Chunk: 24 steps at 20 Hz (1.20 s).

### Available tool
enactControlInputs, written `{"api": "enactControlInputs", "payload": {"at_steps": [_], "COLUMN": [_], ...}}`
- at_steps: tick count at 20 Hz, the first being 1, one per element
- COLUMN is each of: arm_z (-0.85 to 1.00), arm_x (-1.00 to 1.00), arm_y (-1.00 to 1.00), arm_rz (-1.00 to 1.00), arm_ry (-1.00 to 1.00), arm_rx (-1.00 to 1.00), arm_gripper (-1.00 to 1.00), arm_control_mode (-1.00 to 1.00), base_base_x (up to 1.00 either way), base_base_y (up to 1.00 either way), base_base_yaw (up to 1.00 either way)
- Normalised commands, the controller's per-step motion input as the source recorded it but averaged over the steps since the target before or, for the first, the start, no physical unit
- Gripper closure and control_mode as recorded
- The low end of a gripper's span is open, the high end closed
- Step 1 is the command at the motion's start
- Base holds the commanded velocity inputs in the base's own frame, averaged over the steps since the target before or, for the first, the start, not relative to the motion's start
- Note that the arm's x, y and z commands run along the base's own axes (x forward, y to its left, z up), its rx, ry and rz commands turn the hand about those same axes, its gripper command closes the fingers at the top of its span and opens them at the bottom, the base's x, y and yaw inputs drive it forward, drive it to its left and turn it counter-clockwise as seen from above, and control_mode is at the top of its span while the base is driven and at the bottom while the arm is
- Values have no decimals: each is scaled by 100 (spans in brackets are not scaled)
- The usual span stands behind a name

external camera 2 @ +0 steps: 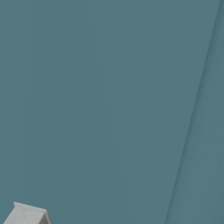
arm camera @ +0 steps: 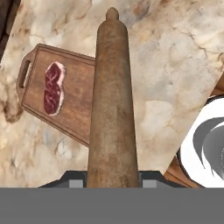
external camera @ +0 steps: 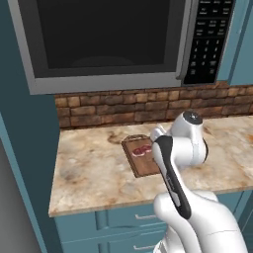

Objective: Open the cabinet, retrieve the rolling pin, and place it next to the meat on the cutting board to prepare for tenderizing.

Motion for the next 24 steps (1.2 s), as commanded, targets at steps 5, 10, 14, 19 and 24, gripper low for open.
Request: {"api": "enactControlInputs", "payload": {"at_steps": [5,10,14,19,24], "arm_z": [-30,-27,-30,-28,-30], "arm_x": [20,29,31,36,39], "arm_y": [0,0,5,12,13], "arm_rz": [0,0,0,0,0], "arm_ry": [2,3,2,2,3], "arm_rx": [-7,-6,-6,-5,-4], "arm_gripper": [100,100,100,100,100], "arm_control_mode": [-100,-100,-100,-100,-100], "base_base_x": [0,0,0,0,0], "base_base_y": [0,0,0,0,0], "base_base_yaw": [0,0,0,0,0]}}
